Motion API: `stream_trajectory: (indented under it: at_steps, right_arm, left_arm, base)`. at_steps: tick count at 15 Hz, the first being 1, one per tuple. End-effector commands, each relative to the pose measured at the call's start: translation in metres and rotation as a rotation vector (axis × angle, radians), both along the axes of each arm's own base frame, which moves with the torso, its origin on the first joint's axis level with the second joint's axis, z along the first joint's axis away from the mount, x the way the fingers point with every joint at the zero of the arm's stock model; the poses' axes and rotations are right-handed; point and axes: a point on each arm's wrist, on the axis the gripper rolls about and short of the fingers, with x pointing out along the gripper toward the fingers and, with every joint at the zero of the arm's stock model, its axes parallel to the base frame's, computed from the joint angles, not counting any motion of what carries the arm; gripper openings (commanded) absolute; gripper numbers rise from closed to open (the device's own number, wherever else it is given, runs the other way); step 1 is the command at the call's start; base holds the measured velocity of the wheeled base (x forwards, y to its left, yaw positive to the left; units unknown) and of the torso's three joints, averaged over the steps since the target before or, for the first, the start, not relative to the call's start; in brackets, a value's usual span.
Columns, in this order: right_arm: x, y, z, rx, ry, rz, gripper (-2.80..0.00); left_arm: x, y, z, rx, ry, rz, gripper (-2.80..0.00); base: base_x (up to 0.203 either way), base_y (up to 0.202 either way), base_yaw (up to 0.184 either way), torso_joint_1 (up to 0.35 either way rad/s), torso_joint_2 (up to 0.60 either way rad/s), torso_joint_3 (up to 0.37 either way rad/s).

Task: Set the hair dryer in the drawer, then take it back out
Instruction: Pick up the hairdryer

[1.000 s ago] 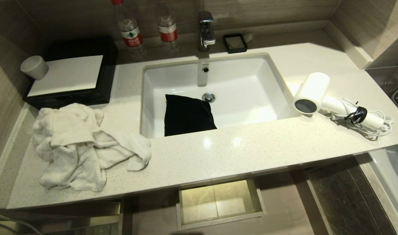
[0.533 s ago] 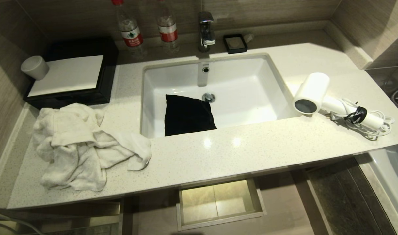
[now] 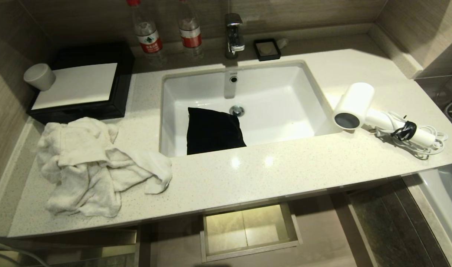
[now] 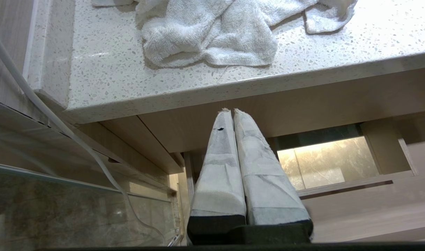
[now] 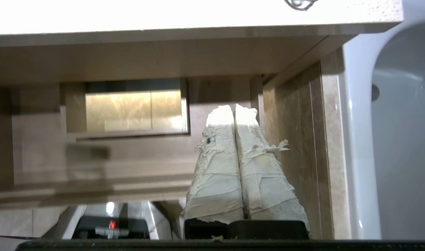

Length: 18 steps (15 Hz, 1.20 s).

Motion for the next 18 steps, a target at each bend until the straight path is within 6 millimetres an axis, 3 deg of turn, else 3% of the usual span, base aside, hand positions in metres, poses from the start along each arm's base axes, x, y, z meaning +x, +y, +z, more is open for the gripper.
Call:
stream_trajectory:
  at_steps: [1,6,8,10,14,18]
  right_arm:
    - [0.056,0.0,0.017,-0.006,0.189,-0.007,-2.8]
    - [0.142,0.001,0.034,-0.032,0.264,-0.004,-2.8]
    - [0.165,0.002,0.033,-0.039,0.29,0.03,-2.8]
    - [0.174,-0.001,0.032,-0.078,0.303,0.064,-2.8]
    - [0.179,-0.026,0.03,-0.31,0.353,0.048,-2.8]
    - [0.205,-0.038,0.036,-0.324,0.335,0.13,-2.8]
  left_arm:
    - [0.0,0.0,0.0,0.0,0.0,0.0,-2.8]
    - [0.0,0.0,0.0,0.0,-0.002,0.0,-2.8]
    - [0.0,0.0,0.0,0.0,0.001,0.0,-2.8]
    - [0.0,0.0,0.0,0.0,0.0,0.0,-2.8]
    - [0.0,0.0,0.0,0.0,0.001,0.0,-2.8]
    - [0.0,0.0,0.0,0.0,0.001,0.0,-2.8]
  base:
    - [0.0,0.0,0.0,0.0,0.0,0.0]
    - [0.0,0.0,0.0,0.0,0.0,0.0]
    - [0.0,0.0,0.0,0.0,0.0,0.0]
    - [0.0,0.0,0.0,0.0,0.0,0.0]
    - [0.0,0.0,0.0,0.0,0.0,0.0]
    - [0.0,0.0,0.0,0.0,0.0,0.0]
